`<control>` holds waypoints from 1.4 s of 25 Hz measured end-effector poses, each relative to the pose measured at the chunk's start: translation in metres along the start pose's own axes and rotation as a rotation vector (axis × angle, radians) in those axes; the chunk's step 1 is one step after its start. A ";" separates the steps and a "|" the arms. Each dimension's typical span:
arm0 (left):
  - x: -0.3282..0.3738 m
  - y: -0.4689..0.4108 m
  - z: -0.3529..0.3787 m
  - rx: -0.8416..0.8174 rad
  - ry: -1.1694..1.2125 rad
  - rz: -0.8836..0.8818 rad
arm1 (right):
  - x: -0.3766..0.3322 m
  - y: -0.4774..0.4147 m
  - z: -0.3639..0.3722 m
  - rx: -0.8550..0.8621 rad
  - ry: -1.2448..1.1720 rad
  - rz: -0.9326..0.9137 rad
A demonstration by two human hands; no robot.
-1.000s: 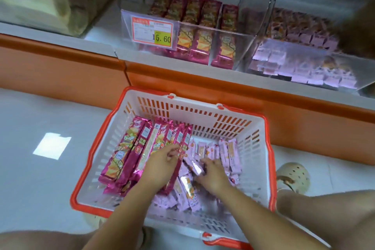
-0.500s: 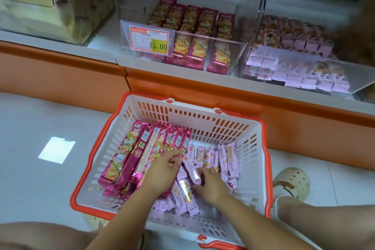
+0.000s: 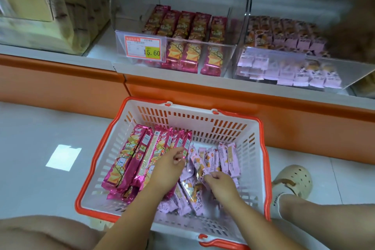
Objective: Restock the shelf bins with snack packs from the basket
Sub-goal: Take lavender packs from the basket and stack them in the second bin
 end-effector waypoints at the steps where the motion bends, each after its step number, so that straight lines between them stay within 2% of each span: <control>1: 0.004 0.001 0.003 -0.012 0.000 0.000 | -0.005 0.007 -0.009 -0.008 -0.097 0.019; 4: 0.015 0.001 0.012 -0.118 0.198 -0.125 | -0.021 0.028 -0.032 -0.110 -0.320 0.030; 6: 0.022 0.003 0.015 -0.201 0.441 -0.243 | -0.029 0.037 -0.044 -0.123 -0.370 -0.016; 8: 0.025 0.000 0.013 -0.195 0.539 -0.270 | -0.034 0.045 -0.054 -0.106 -0.379 -0.035; 14: 0.037 0.004 0.007 -0.160 0.568 -0.256 | -0.041 0.055 -0.060 -0.149 -0.486 -0.067; 18: 0.043 0.006 -0.001 -0.131 0.563 -0.203 | -0.045 0.056 -0.061 -0.128 -0.460 -0.083; 22: 0.075 0.013 -0.011 -0.152 0.524 -0.049 | -0.074 0.056 -0.080 0.034 -0.437 -0.190; 25: 0.138 0.017 -0.031 -0.104 0.578 0.122 | -0.122 0.058 -0.119 0.092 -0.470 -0.303; 27: 0.192 0.020 -0.053 -0.040 0.616 0.305 | -0.163 0.062 -0.158 0.090 -0.525 -0.409; 29: 0.245 0.020 -0.078 0.073 0.591 0.537 | -0.206 0.070 -0.208 0.182 -0.519 -0.584; 31: 0.287 0.012 -0.091 0.228 0.453 0.726 | -0.240 0.068 -0.256 0.350 -0.461 -0.728; 32: 0.304 0.004 -0.092 0.299 0.331 0.793 | -0.253 0.060 -0.276 0.434 -0.433 -0.743; 34: 0.326 -0.016 -0.081 0.360 0.066 0.851 | -0.269 0.033 -0.303 0.554 -0.331 -0.691; 35: 0.328 -0.026 -0.073 0.334 -0.013 0.836 | -0.272 0.017 -0.309 0.590 -0.271 -0.650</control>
Point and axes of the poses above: each hand's wrist, its own y-axis away from the middle knuckle, its own z-axis out of the palm, x = y × z, the point moved 4 cm from there along -y, towards the middle knuckle, and after that the axes turned 15 degrees about x, right-handed, at the moved point
